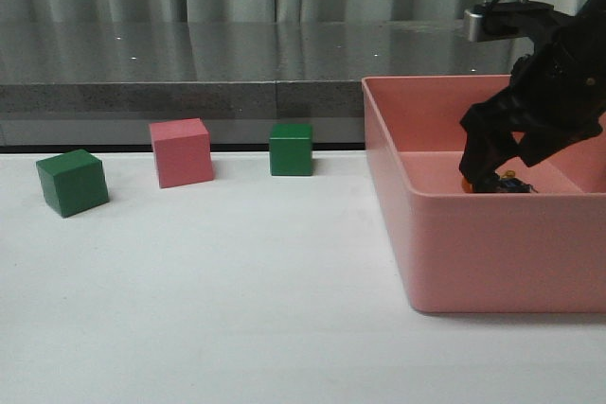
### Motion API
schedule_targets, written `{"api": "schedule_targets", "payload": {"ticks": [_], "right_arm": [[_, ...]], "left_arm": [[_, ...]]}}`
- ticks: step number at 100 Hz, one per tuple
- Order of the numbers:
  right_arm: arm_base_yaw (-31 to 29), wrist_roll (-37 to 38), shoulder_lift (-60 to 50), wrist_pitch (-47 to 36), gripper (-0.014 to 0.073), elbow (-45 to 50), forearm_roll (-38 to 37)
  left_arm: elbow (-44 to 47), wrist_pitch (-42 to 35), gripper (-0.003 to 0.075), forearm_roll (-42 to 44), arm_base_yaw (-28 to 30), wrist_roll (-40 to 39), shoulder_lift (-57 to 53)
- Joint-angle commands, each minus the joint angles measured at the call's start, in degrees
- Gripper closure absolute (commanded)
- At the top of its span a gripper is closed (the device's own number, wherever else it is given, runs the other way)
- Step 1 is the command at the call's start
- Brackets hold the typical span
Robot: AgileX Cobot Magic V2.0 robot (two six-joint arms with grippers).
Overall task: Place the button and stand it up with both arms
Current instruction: 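Lower the right gripper into the bin and grasp the button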
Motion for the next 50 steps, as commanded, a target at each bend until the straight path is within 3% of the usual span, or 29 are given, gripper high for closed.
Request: {"api": "schedule_targets", "payload": {"ticks": [1, 8, 17, 27, 39, 50], "right_arm": [[-0.09, -0.39, -1.04, -2.89, 0.0026, -1.74, -0.46], [-0.09, -0.39, 0.2, -2.89, 0.0034, -1.74, -0.46], [-0.09, -0.39, 1.52, -2.61, 0.0106, -1.74, -0.46], [-0.09, -0.39, 2.02, -1.63, 0.0252, -1.74, -0.46], [-0.09, -0.39, 1.78, -0.48, 0.0493, -1.74, -0.46], [-0.09, -0.39, 0.4, 0.8, 0.0576, -2.48, -0.46]], "left_arm": [[1.77, -4.54, 0.0739, 0.0, -0.34, -0.63, -1.73], [1.77, -4.54, 0.0739, 0.0, -0.34, -0.63, -1.73], [1.77, -4.54, 0.0739, 0.0, -0.34, -0.63, -1.73], [1.77, -4.54, 0.0739, 0.0, -0.34, -0.63, -1.73], [1.77, -4.54, 0.0739, 0.0, -0.34, -0.63, -1.73], [1.77, -4.54, 0.0739, 0.0, -0.34, -0.63, -1.73]]}}
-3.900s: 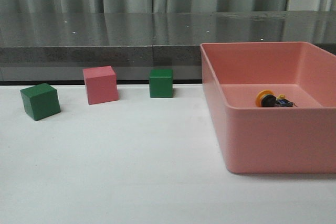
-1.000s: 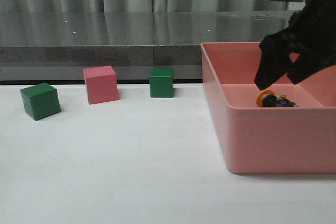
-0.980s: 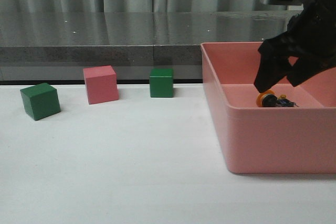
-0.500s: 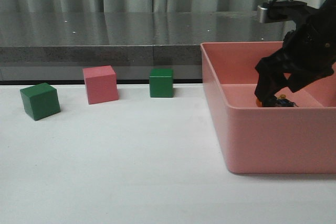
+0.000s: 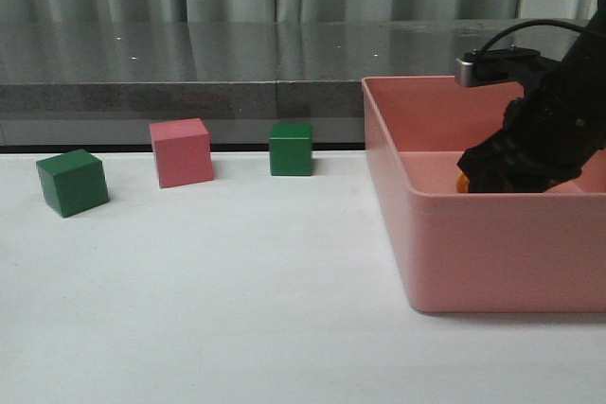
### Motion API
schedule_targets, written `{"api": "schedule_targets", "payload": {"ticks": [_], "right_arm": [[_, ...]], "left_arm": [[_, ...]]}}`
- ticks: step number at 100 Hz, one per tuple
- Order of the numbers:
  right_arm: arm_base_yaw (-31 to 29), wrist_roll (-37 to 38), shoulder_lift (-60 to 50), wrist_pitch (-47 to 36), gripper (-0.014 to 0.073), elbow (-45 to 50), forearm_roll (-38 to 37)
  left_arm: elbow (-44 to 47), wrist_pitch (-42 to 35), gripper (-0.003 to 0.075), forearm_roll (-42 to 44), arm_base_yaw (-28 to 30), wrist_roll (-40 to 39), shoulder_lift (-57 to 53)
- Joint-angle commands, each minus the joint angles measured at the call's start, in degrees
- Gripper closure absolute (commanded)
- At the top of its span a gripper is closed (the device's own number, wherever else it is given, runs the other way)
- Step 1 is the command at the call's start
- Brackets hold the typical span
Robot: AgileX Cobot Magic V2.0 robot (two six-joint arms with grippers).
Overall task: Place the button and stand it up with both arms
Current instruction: 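Lower the right gripper into the bin and grasp the button, then lift the button out of the bin and lower it onto the table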
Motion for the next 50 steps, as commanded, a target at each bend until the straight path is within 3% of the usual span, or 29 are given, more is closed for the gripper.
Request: {"api": "schedule_targets", "payload": {"ticks": [1, 28, 50], "right_arm": [[-0.09, -0.39, -4.33, 0.02, 0.0575, -2.35, 0.01], [1.73, -0.39, -12.36, 14.25, 0.0576, -12.56, 0.01], [10.62, -4.39, -11.77, 26.79, 0.0576, -25.02, 0.01]], "left_arm": [[1.77, -4.54, 0.0739, 0.0, -0.34, -0.63, -1.73], [1.77, -4.54, 0.0739, 0.0, -0.34, -0.63, -1.73], [1.77, -4.54, 0.0739, 0.0, -0.34, -0.63, -1.73]]}}
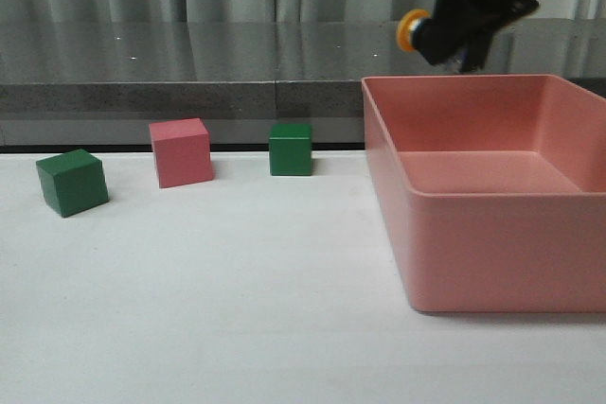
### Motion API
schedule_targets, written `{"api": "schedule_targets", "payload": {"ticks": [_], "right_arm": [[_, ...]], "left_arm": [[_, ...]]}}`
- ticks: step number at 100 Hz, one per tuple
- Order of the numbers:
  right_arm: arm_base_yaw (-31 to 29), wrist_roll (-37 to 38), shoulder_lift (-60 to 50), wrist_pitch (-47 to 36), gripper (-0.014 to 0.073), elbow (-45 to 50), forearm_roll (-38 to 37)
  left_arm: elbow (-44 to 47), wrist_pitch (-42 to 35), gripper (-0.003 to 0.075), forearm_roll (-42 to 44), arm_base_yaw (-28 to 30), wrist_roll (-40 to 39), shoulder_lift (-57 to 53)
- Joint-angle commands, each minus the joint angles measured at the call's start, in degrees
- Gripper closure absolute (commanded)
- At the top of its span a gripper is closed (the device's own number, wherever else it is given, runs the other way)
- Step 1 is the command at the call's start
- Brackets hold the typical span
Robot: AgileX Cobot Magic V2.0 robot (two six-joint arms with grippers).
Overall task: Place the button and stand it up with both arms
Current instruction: 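Lift the button out of the bin and lower it onto the table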
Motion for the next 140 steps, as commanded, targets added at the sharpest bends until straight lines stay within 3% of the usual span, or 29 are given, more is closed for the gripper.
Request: {"api": "schedule_targets", "payload": {"ticks": [1, 19, 31, 73, 106, 117, 135, 140], "right_arm": [[3.7, -4.13, -1.69, 2.89, 0.0576, -5.25, 0.63], [12.52, -15.81, 2.75, 3.51, 0.0577, -9.46, 0.63], [16.59, -19.64, 7.37, 3.24, 0.0577, -11.64, 0.63], [24.7, -23.84, 22.29, 2.99, 0.0577, -15.51, -4.96], [25.51, -23.88, 25.2, 0.28, 0.0559, -15.51, -5.41], [25.51, -23.88, 24.86, 0.62, 0.042, -15.82, -5.41], [25.38, -23.69, 24.86, 4.4, -0.0057, -19.48, -5.41], [25.33, -23.56, 24.86, 5.61, -0.0057, -21.22, -5.41]], "left_arm": [[1.77, -4.54, 0.0739, 0.0, -0.34, -0.63, -1.73], [1.77, -4.54, 0.0739, 0.0, -0.34, -0.63, -1.73], [1.77, -4.54, 0.0739, 0.0, -0.34, -0.63, -1.73], [1.77, -4.54, 0.0739, 0.0, -0.34, -0.63, -1.73], [1.77, -4.54, 0.0739, 0.0, -0.34, -0.63, -1.73], [1.77, -4.54, 0.0739, 0.0, -0.34, -0.63, -1.73], [1.77, -4.54, 0.0739, 0.0, -0.34, -0.63, -1.73], [1.77, -4.54, 0.0739, 0.0, -0.34, -0.63, -1.73]]}}
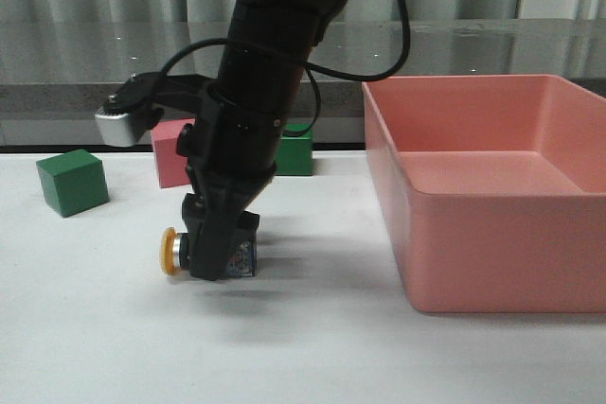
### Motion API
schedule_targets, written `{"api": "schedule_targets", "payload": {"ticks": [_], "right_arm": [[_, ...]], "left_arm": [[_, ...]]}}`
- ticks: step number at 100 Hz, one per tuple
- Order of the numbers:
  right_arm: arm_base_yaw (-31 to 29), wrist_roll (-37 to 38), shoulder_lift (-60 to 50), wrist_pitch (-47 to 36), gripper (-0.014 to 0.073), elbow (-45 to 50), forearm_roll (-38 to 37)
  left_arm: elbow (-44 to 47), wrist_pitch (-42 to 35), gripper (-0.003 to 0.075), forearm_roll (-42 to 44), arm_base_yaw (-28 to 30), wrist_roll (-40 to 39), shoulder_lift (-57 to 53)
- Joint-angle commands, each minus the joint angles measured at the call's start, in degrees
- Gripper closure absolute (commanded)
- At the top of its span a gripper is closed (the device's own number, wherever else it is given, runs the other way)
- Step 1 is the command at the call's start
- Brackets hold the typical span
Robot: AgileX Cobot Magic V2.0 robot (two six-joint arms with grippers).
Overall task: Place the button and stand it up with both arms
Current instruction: 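Lift the button out of the bin and lower it onto the table, then open the right gripper, release the button on its side, withdraw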
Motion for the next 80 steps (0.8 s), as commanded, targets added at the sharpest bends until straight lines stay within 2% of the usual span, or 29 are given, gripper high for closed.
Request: {"api": "schedule_targets", "payload": {"ticks": [1, 16, 29, 36, 43, 50, 68, 80], "right_arm": [[-0.27, -0.26, -3.66, 1.49, -0.0054, -3.99, 0.44], [-0.27, 2.69, -4.69, 5.18, -0.004, -9.07, 0.44], [-0.94, 10.62, -7.44, 8.41, -0.0029, -11.98, 0.44], [-2.09, 14.14, -10.01, 9.43, 0.002, -12.32, 0.3], [-3.8, 16.92, -12.97, 10.09, 0.0115, -12.32, 0.3], [-6.19, 19.19, -16.02, 10.77, 0.025, -12.32, 0.3], [-15.4, 28.11, -23.6, 12.76, 0.0657, -12.32, 0.3], [-22.34, 32.99, -27.32, 14.79, 0.0654, -12.27, 0.3]], "left_arm": [[1.77, -4.54, 0.0739, 0.0, -0.34, -0.63, -1.73], [1.77, -4.54, 0.0739, 0.0, -0.34, -0.63, -1.73], [1.77, -4.54, 0.0739, 0.0, -0.34, -0.63, -1.73], [1.77, -4.54, 0.0739, 0.0, -0.34, -0.63, -1.73], [1.77, -4.54, 0.0739, 0.0, -0.34, -0.63, -1.73], [1.77, -4.54, 0.0739, 0.0, -0.34, -0.63, -1.73], [1.77, -4.54, 0.0739, 0.0, -0.34, -0.63, -1.73], [1.77, -4.54, 0.0739, 0.0, -0.34, -0.63, -1.73]]}}
